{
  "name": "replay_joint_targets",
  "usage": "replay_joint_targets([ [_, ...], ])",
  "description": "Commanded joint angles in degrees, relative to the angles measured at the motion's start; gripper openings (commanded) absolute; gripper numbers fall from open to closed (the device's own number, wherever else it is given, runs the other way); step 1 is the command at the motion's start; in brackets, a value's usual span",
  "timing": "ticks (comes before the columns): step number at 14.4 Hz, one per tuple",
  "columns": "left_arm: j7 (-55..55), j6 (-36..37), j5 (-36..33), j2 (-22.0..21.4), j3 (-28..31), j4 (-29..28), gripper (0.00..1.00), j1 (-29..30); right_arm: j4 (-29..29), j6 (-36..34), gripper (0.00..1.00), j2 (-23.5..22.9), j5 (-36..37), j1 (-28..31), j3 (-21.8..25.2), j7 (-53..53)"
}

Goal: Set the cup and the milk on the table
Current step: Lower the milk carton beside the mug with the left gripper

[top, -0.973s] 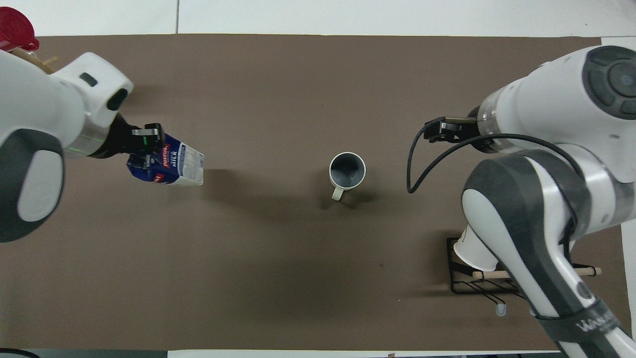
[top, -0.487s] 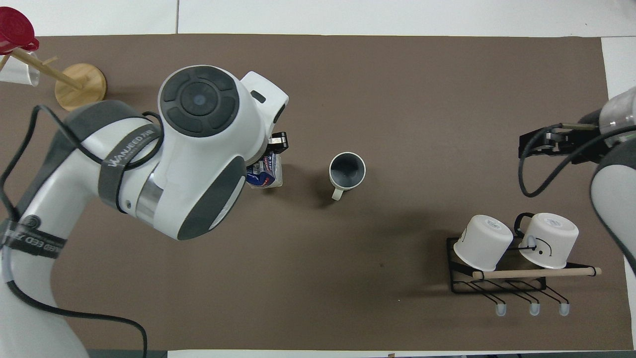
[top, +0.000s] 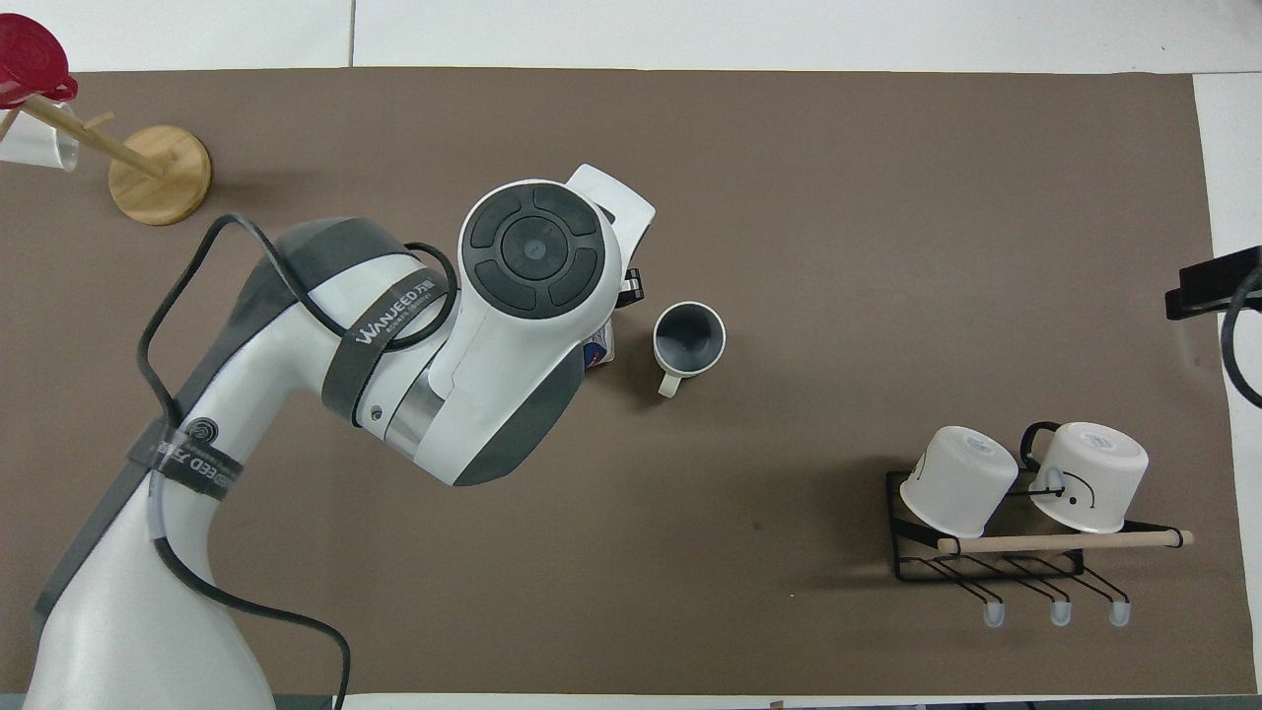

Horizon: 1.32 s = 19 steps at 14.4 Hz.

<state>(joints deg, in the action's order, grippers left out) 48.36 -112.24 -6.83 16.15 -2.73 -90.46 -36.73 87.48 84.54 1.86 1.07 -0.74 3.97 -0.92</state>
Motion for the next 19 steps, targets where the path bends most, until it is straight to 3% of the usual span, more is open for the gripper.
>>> replay_joint_targets([
  [1, 1.4, -0.9, -1.6, 0.8, 0.9, 1.4, 0.0, -1.3, -2.5, -0.8, 1.0, -2.5, 0.9, -0.4, -0.4, 1.0],
  [15, 1.4, -1.0, -1.7, -1.7, 0.9, -4.9, 0.0, -3.2, -1.6, -1.0, 1.0, -2.1, 0.6, -1.3, -0.5, 2.8],
  [17, 1.3, -1.0, -1.7, -1.7, 0.9, -4.9, 1.0, -3.1, -1.6, -1.0, 1.0, -2.1, 0.3, -1.3, -0.5, 2.4],
  [19, 1.1, -1.1, -1.6, -1.7, 0.9, -4.3, 1.0, -3.0, -1.4, -1.0, 1.0, -1.9, 0.1, -1.2, -0.5, 2.2],
])
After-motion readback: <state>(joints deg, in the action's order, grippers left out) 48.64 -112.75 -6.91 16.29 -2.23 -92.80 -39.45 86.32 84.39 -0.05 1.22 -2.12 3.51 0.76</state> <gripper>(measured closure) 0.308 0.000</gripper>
